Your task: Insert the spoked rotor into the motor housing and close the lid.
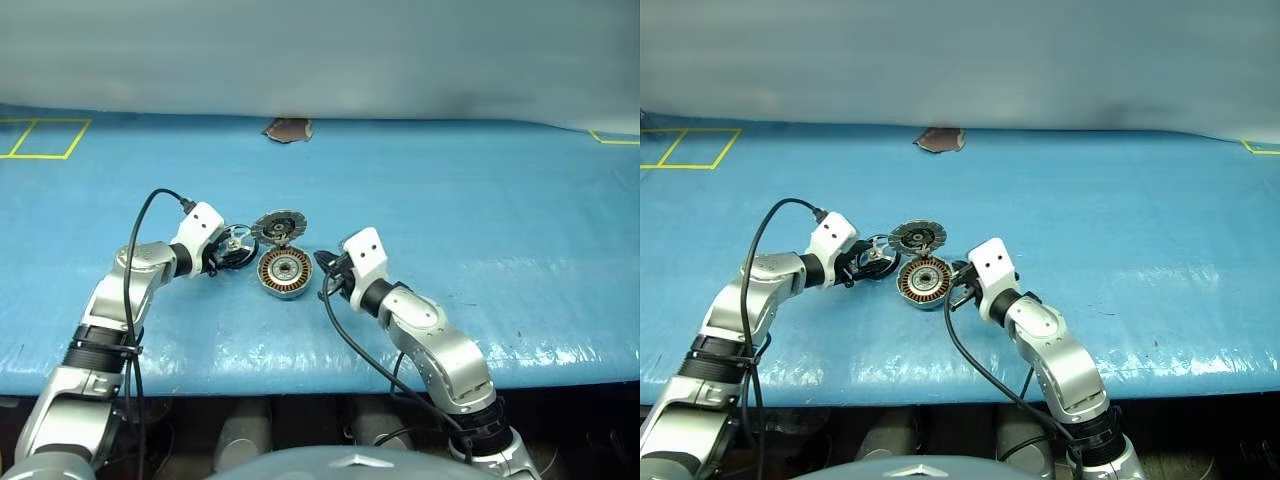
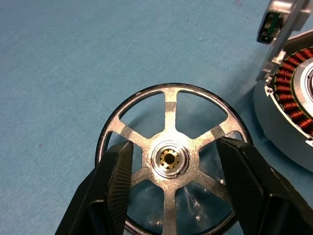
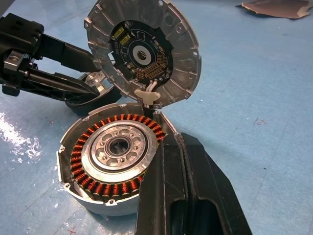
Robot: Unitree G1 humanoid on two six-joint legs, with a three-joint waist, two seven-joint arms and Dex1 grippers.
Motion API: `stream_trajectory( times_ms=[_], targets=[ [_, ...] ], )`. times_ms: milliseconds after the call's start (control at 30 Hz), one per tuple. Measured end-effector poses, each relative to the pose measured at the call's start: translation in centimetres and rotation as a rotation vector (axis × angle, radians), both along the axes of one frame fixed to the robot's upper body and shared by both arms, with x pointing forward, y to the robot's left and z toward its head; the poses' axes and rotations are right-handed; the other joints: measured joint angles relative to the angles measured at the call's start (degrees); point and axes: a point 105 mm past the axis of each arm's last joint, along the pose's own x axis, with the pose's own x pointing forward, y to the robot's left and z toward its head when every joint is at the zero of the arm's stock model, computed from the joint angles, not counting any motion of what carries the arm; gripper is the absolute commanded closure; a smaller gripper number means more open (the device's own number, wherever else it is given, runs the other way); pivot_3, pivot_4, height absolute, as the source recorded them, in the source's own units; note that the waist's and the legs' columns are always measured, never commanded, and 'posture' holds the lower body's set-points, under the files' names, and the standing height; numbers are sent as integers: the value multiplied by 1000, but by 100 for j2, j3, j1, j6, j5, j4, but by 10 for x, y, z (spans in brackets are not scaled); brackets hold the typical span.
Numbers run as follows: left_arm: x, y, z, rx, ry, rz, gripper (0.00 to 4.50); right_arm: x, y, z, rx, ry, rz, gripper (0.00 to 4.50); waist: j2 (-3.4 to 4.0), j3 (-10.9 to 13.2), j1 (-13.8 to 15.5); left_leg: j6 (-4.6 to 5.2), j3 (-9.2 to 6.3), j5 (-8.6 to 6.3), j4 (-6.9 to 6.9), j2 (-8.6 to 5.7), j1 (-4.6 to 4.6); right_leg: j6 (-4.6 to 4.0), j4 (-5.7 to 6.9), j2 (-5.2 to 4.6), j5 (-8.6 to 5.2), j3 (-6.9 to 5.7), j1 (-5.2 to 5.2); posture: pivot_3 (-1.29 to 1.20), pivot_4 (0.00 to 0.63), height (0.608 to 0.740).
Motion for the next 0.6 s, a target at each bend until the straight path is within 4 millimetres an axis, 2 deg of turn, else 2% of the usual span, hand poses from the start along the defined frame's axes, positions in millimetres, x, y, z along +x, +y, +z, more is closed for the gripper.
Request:
stream_trajectory(
  times_ms=[167, 367, 533, 600],
  targets=[
    [-3, 0, 2, 16, 14, -19, 2718, 1, -2, 0, 1, -2, -14, 4500, 30, -20, 15, 0, 0, 0, 1, 0, 8, 0, 0, 0, -1, 0, 10, 0, 150, 740],
    [-4, 3, 0, 31, 26, -11, 2718, 2, -2, 1, 2, -2, -19, 4500, 44, -29, 5, 2, 3, 0, -3, 0, 64, -36, -4, -3, -23, 2, 64, 0, 150, 740],
    [-4, 4, 0, 31, 28, -8, 2718, 2, -2, 1, 2, -2, -20, 4500, 45, -29, 1, 2, 3, 0, -6, 0, 67, -36, -4, -2, -23, 2, 64, 0, 150, 740],
    [-4, 4, 0, 31, 28, -8, 2915, 2, -2, 1, 2, -2, -20, 4500, 45, -29, 2, 2, 3, 0, -7, 0, 67, -36, -5, -2, -23, 2, 64, 0, 150, 740]
  ],
)
